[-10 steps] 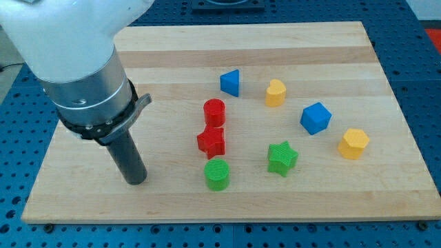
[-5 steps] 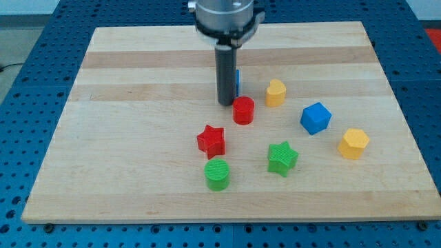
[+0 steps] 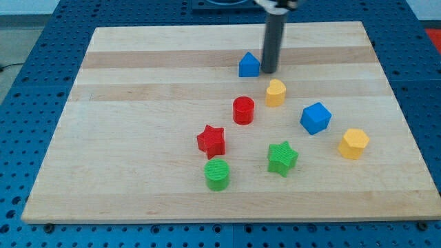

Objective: Move the red circle blue triangle away from the top of the red star

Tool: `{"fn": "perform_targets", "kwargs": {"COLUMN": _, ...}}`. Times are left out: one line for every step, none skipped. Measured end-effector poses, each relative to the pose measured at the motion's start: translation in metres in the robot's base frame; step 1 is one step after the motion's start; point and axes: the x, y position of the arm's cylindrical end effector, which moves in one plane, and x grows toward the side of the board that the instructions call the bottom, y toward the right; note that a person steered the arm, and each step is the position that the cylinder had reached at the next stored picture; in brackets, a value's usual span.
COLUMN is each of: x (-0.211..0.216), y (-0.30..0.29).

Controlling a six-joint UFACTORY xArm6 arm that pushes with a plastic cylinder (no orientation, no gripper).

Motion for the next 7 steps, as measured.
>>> {"fn": "perform_targets", "kwargs": {"x": 0.000, "y": -0.105}}
{"fn": "perform_targets", "kwargs": {"x": -0.009, "y": -0.134}}
{"fn": "perform_targets", "kwargs": {"x": 0.008, "y": -0.172}}
{"fn": "perform_targets", "kwargs": {"x": -0.010, "y": -0.232}}
{"fn": "perform_targets", "kwargs": {"x": -0.035, "y": -0.232}}
{"fn": "perform_targets", "kwargs": {"x": -0.045, "y": -0.231}}
{"fn": "perform_targets", "kwargs": {"x": -0.042, "y": -0.257}}
